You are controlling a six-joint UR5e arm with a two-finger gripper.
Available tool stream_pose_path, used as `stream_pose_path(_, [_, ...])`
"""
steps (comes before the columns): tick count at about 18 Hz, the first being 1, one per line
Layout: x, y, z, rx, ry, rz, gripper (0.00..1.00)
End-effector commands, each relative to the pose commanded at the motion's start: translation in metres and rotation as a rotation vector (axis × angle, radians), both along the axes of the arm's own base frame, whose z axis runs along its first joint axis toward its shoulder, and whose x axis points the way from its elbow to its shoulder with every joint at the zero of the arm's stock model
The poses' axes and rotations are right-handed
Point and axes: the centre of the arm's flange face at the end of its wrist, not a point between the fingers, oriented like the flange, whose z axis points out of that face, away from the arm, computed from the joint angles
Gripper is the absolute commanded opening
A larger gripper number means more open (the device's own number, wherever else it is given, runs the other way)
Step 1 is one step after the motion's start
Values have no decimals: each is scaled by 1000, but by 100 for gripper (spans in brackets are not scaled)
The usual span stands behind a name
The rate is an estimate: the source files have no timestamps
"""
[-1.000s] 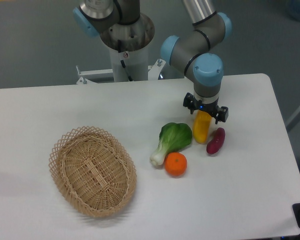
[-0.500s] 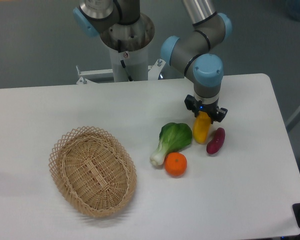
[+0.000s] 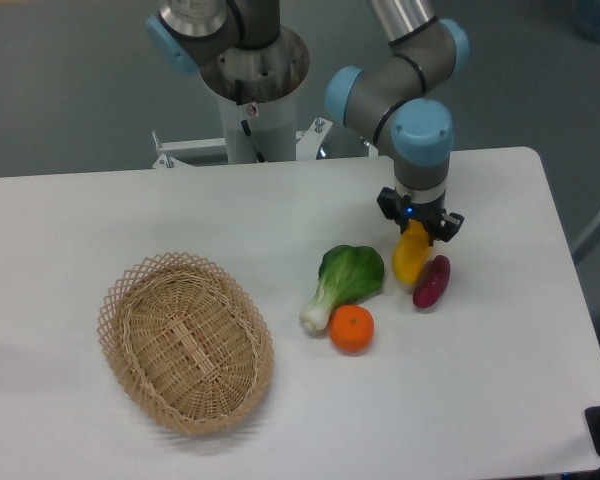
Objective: Pick up the mango from the table
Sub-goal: 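Lift the grasped yellow mango up off the table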
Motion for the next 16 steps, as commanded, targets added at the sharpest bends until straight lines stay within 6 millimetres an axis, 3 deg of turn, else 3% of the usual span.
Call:
stream_pose_path(4, [-21,17,62,132,-39,45,25])
stream_pose_path(9, [-46,18,128,246,-81,122,25])
stream_pose_path(13, [-48,30,157,331,-88,227,25])
stream_pose_path(16, [-44,38,163,366,-98,259,25])
